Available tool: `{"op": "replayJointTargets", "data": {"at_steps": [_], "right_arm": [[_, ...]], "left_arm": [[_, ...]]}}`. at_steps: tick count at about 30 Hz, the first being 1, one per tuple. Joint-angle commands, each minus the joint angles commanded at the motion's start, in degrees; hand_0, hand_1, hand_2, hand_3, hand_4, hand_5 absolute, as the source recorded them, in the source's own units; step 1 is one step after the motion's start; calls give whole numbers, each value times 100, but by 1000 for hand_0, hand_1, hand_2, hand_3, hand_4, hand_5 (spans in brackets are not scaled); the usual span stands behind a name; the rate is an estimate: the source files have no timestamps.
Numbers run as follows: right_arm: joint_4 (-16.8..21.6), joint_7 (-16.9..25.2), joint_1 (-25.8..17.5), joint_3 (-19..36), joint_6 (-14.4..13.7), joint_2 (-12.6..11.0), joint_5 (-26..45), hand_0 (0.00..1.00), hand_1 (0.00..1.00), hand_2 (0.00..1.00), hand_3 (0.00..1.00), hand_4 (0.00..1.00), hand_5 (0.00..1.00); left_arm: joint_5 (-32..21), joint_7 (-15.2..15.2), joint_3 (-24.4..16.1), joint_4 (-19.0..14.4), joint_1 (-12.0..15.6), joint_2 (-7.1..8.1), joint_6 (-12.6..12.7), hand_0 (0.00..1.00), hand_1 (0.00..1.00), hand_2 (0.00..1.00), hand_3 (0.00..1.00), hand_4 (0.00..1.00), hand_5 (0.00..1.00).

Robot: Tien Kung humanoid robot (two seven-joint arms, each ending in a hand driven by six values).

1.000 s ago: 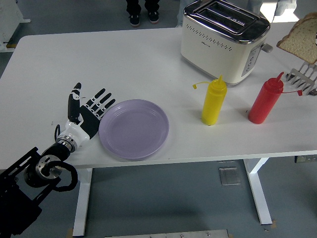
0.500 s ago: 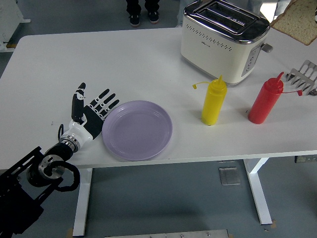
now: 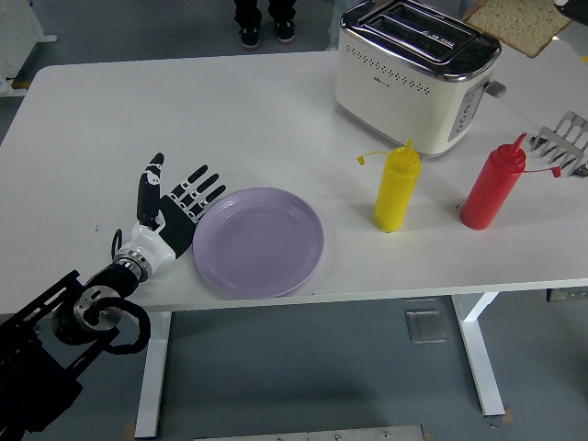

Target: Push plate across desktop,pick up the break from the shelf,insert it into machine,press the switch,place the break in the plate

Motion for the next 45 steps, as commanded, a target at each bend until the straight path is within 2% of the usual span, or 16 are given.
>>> {"op": "replayJointTargets", "data": {"at_steps": [6, 14, 18, 23, 32, 37, 45], "right_arm": [[-73, -55, 447, -402, -16, -5, 318, 484, 521, 485, 406, 130, 2], [-277, -306, 1124, -890, -68, 95, 922, 481, 517, 486, 408, 137, 2], [-531, -445, 1460, -1108, -154, 239, 1018, 481, 517, 486, 408, 137, 2], [-1043, -598, 1914, -1425, -261, 526, 1020, 475, 516, 489, 410, 138, 2], [-1922, -792, 2396, -1941, -230, 1013, 977, 466, 515, 497, 416, 141, 2], [-2216, -836, 2544, -2194, -217, 1226, 915, 466, 515, 497, 416, 141, 2], [-2563, -831, 2774, -2456, -265, 1576, 901, 459, 513, 501, 421, 145, 2]], "left_arm": [[-50, 17, -98, -76, 15, 31, 11, 839, 768, 718, 702, 798, 998], [-183, 60, -554, -327, 163, 169, 30, 835, 763, 716, 700, 797, 998], [-193, 62, -860, -440, 279, 253, 45, 835, 763, 716, 700, 797, 998], [-166, 82, -1291, -579, 448, 359, 43, 835, 762, 716, 700, 797, 998], [-144, 107, -2045, -791, 726, 524, 36, 833, 760, 713, 697, 798, 998], [-127, 100, -2213, -840, 795, 571, 35, 833, 760, 713, 697, 798, 998], [-136, 95, -2202, -840, 806, 595, 31, 833, 760, 713, 696, 799, 998]]}}
